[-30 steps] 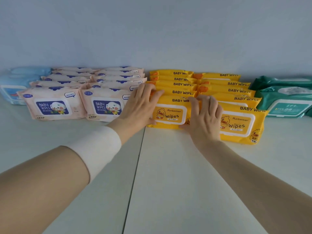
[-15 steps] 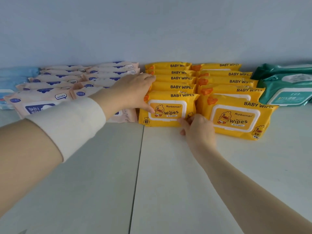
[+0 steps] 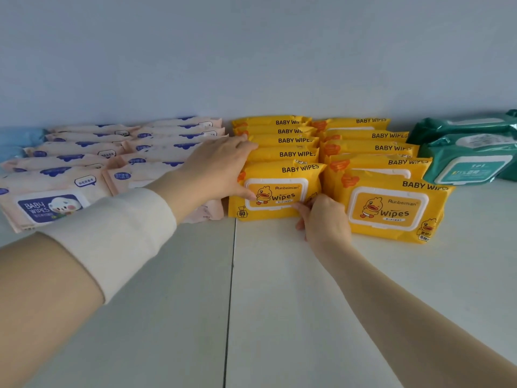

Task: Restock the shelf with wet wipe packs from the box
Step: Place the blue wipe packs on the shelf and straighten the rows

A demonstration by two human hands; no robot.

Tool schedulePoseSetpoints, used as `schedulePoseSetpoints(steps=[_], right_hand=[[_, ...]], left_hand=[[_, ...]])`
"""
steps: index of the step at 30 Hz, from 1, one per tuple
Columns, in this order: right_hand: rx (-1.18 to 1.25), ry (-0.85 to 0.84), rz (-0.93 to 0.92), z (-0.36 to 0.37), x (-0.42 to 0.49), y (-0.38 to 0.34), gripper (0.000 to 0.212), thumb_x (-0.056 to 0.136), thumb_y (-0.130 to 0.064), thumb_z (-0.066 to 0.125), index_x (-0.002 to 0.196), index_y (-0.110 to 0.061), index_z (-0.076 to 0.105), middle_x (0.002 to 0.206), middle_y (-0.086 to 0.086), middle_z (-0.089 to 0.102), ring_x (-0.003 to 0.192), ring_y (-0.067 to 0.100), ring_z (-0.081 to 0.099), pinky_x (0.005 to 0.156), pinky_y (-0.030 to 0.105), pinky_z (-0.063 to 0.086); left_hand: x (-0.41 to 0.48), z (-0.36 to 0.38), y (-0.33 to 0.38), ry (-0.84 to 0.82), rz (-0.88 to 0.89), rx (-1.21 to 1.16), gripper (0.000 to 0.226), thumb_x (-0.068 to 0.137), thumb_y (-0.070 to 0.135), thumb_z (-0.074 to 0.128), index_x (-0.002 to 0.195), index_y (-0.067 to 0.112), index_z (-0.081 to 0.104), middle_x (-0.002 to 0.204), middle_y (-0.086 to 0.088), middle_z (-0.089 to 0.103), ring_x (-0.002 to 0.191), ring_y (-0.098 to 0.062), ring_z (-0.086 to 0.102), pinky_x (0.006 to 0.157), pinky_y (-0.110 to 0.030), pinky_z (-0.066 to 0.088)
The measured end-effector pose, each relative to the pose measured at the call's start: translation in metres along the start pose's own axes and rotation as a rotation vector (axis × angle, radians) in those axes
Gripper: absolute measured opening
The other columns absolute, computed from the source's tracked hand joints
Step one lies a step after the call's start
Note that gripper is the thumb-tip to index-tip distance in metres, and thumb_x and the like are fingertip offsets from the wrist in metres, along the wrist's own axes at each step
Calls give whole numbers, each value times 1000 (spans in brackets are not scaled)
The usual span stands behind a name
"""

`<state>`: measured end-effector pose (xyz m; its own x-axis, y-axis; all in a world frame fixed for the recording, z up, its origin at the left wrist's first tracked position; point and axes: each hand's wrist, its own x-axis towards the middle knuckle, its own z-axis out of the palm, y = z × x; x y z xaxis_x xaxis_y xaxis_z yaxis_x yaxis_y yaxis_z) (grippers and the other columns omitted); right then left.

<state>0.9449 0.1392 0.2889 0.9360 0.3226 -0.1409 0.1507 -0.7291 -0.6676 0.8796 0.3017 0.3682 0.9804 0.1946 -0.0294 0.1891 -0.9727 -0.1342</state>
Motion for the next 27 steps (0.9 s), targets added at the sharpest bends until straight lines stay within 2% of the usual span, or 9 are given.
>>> schedulePoseSetpoints(steps=[4, 9, 13, 15, 17, 20, 23, 25, 27], right_hand=[[-37, -64, 50, -3, 0, -7, 34, 93, -34, 52, 103, -3, 63, 98, 13, 71, 94, 32, 67, 84, 42, 55], [-378, -548, -124, -53, -24, -26, 30, 95, -25, 51, 111, -1, 56, 103, 9, 66, 83, 23, 63, 67, 28, 53], [-719, -713, -188, -133, -41, -14, 38, 88, -32, 62, 120, -13, 57, 87, -4, 59, 80, 17, 63, 63, 24, 53], [-855, -700, -146, -167, -39, 6, 40, 84, -35, 67, 117, -15, 61, 88, -5, 59, 79, 15, 64, 61, 24, 54], [-958, -658, -111, -194, -36, 27, 43, 83, -35, 68, 118, -13, 60, 92, -3, 58, 86, 18, 65, 63, 25, 54], [-1071, -618, -99, -219, -35, 56, 47, 84, -38, 65, 123, -11, 56, 91, -3, 56, 93, 19, 64, 59, 20, 48], [-1181, -554, -155, -224, -33, 77, 53, 86, -43, 61, 127, -11, 55, 80, -4, 53, 82, 17, 59, 56, 17, 43], [-1202, -409, -264, -219, -28, 91, 62, 84, -50, 59, 131, -10, 50, 104, 1, 61, 102, 22, 58, 77, 26, 48], [-984, -239, -300, -208, -23, 105, 76, 81, -51, 63, 138, -9, 36, 125, 7, 55, 115, 27, 54, 89, 35, 45]], left_hand=[[-2, -4, 4, -29, -12, 59, 100, 69, 59, 68, 146, 15, 22, 156, -9, 20, 140, -28, 29, 111, -42, 30], [-3, -27, 39, 2, 31, 309, 87, 71, 51, 72, 137, 9, 33, 139, -15, 40, 129, -32, 41, 105, -44, 37], [-7, -55, 87, 142, 218, 311, 58, 84, 42, 64, 131, 17, 41, 127, -3, 55, 116, -26, 54, 74, -35, 43], [-10, -65, 113, 21, 179, 224, 53, 85, 43, 61, 128, 18, 44, 123, -1, 58, 112, -25, 56, 68, -31, 37], [-10, -64, 138, -294, 92, 172, 55, 85, 49, 58, 128, 14, 50, 121, -3, 60, 112, -24, 55, 67, -26, 39], [-12, -53, 162, -587, -15, 181, 57, 83, 52, 59, 120, 9, 59, 109, -5, 65, 104, -25, 61, 81, -31, 49], [-17, -47, 177, -575, -57, 239, 52, 85, 49, 58, 117, 7, 58, 112, -7, 63, 107, -27, 59, 78, -36, 47], [-19, -45, 184, -404, -124, 231, 55, 86, 49, 58, 122, 9, 52, 110, -6, 59, 109, -28, 57, 67, -32, 42], [-19, -42, 185, -143, -178, 141, 66, 81, 48, 64, 130, 11, 40, 124, -7, 54, 117, -28, 52, 74, -37, 43]])
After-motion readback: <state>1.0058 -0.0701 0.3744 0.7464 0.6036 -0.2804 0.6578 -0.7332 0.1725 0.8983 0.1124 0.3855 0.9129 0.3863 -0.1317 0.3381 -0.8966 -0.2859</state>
